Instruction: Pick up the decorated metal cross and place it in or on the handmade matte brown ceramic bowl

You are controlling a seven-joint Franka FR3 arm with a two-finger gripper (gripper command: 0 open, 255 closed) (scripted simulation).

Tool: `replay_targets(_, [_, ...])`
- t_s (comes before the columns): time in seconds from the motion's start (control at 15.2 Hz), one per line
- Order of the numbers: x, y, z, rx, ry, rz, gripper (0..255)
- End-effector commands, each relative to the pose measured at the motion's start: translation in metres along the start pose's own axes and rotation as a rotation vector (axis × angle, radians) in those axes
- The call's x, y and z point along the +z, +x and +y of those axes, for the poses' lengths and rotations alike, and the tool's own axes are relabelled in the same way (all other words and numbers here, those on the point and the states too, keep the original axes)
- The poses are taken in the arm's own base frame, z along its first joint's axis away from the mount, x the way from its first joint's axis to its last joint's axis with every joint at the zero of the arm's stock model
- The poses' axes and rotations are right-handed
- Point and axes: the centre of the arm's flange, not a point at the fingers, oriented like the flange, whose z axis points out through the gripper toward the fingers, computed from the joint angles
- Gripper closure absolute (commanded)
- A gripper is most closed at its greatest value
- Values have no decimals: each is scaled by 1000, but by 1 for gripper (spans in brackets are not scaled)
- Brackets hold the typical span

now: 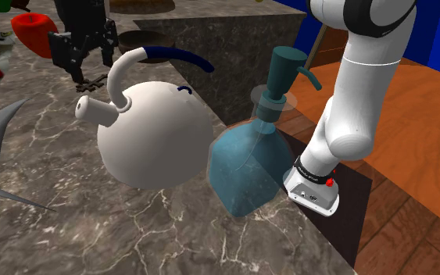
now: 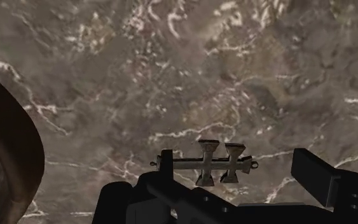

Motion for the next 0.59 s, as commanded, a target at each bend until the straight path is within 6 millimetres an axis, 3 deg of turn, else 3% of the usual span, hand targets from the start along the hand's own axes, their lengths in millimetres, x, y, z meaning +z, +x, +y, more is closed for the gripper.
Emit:
replay_targets(0.0, [10,0,-1,4,-1,-3,0])
replay_targets(0.26, [29,0,-1,4,-1,-3,0])
replay_targets(0.53, [29,0,-1,4,-1,-3,0])
